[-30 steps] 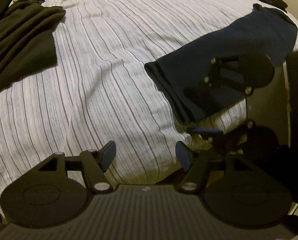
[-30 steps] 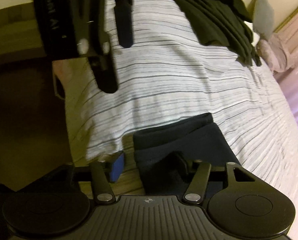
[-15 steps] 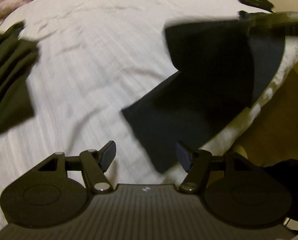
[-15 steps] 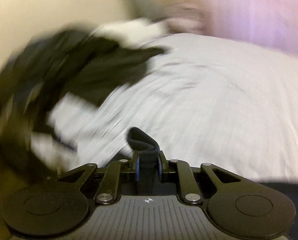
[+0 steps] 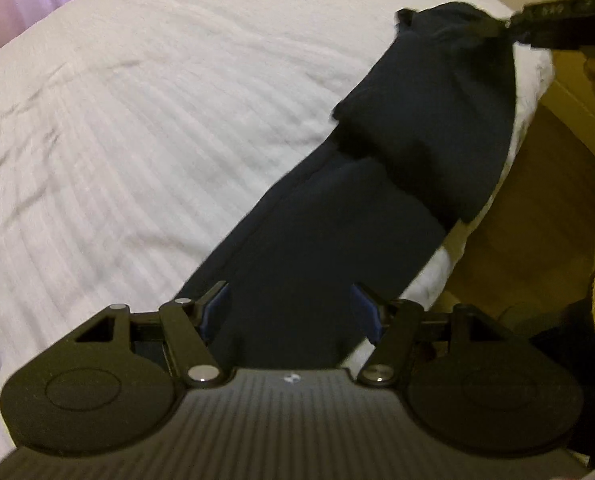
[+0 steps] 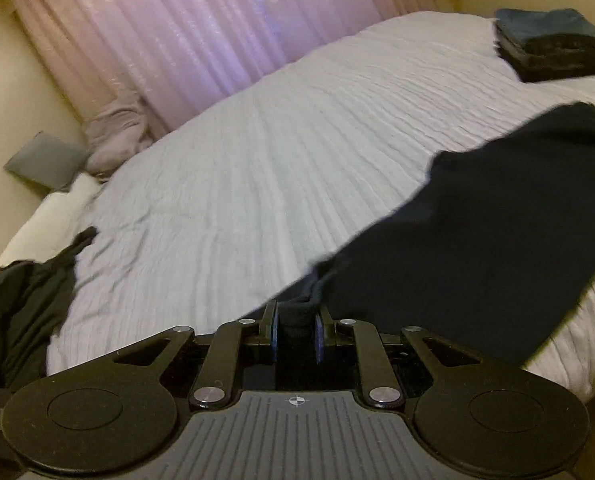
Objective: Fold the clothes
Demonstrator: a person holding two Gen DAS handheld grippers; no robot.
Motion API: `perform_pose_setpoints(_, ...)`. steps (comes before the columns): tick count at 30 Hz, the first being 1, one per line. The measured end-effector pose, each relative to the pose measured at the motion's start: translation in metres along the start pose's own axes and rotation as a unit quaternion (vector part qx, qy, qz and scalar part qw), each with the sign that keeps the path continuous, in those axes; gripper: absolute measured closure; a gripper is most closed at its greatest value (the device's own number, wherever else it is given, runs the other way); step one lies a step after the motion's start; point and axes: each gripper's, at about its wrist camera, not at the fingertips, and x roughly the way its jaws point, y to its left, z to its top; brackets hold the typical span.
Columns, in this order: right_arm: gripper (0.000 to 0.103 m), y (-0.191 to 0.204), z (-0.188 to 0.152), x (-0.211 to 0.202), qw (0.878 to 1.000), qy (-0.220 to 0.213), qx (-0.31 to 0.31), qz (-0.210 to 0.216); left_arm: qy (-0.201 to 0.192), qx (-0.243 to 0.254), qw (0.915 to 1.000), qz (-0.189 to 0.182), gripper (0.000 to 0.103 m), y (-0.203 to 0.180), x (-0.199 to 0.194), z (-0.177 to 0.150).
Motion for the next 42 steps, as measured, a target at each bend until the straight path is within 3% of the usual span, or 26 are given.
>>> perform_pose_setpoints(2, 0.088, 0.024, -0.003, 0.005, 0.999, 0.006, -0.012, 0.034, 0.008, -0.016, 0.9998, 0.012, 0.041, 0.01, -0.01, -0.02)
perform_pose_setpoints(5, 0.088, 0.09, -0.021, 0.019, 0.993, 0.021, -0.041, 0.111, 0.019, -0.041, 0.9985, 0.03, 0.041, 0.025, -0.026, -0.05)
perform_pose_setpoints(10, 0.088, 0.218, -0.084, 0.059, 0.961, 0.047, -0.152, 0.226, 0.039, -0.081, 0.9941, 0.061, 0.04, 0.05, -0.052, -0.1)
perform_pose_setpoints(12, 0.087, 0.258, -0.125, 0.079, 0.941, 0.057, -0.223, 0.247, 0.046, -0.097, 0.9915, 0.073, 0.04, 0.06, -0.062, -0.121)
perform_pose_setpoints(15, 0.087, 0.285, -0.184, 0.118, 0.923, 0.099, -0.291, 0.231, 0.055, -0.11, 0.9894, 0.076, 0.04, 0.07, -0.067, -0.144)
perform_pose_setpoints(18, 0.065, 0.29, -0.229, 0.141, 0.89, 0.165, -0.369, 0.212, 0.051, -0.116, 0.9895, 0.069, 0.04, 0.074, -0.064, -0.155)
perform_pose_setpoints(19, 0.044, 0.286, -0.237, 0.14, 0.882, 0.171, -0.385, 0.211, 0.047, -0.119, 0.9896, 0.066, 0.04, 0.075, -0.062, -0.155)
perform_pose_setpoints(20, 0.035, 0.28, -0.238, 0.135, 0.878, 0.17, -0.392, 0.215, 0.042, -0.122, 0.9896, 0.064, 0.04, 0.077, -0.062, -0.155)
perform_pose_setpoints(23, 0.035, 0.263, -0.231, 0.113, 0.877, 0.169, -0.397, 0.21, 0.024, -0.128, 0.99, 0.054, 0.04, 0.076, -0.059, -0.147)
perform_pose_setpoints(26, 0.035, 0.245, -0.22, 0.098, 0.889, 0.179, -0.375, 0.192, 0.001, -0.125, 0.9915, 0.035, 0.04, 0.077, -0.051, -0.132)
perform_pose_setpoints(31, 0.035, 0.217, -0.205, 0.08, 0.912, 0.184, -0.336, 0.144, -0.03, -0.121, 0.9916, -0.037, 0.042, 0.083, -0.024, -0.094)
perform_pose_setpoints(33, 0.035, 0.209, -0.197, 0.071, 0.915, 0.184, -0.332, 0.136, -0.034, -0.114, 0.9911, -0.061, 0.051, 0.085, -0.008, -0.077)
perform_pose_setpoints(36, 0.035, 0.196, -0.193, 0.065, 0.917, 0.191, -0.329, 0.123, -0.021, -0.113, 0.9898, -0.084, 0.059, 0.095, 0.019, -0.054)
perform_pose_setpoints(41, 0.035, 0.18, -0.187, 0.067, 0.926, 0.194, -0.307, 0.101, 0.021, -0.079, 0.9906, -0.11, 0.062, 0.103, 0.049, -0.034)
perform_pose_setpoints(42, 0.035, 0.179, -0.185, 0.068, 0.928, 0.194, -0.303, 0.099, 0.028, -0.066, 0.9908, -0.115, 0.073, 0.102, 0.052, -0.031)
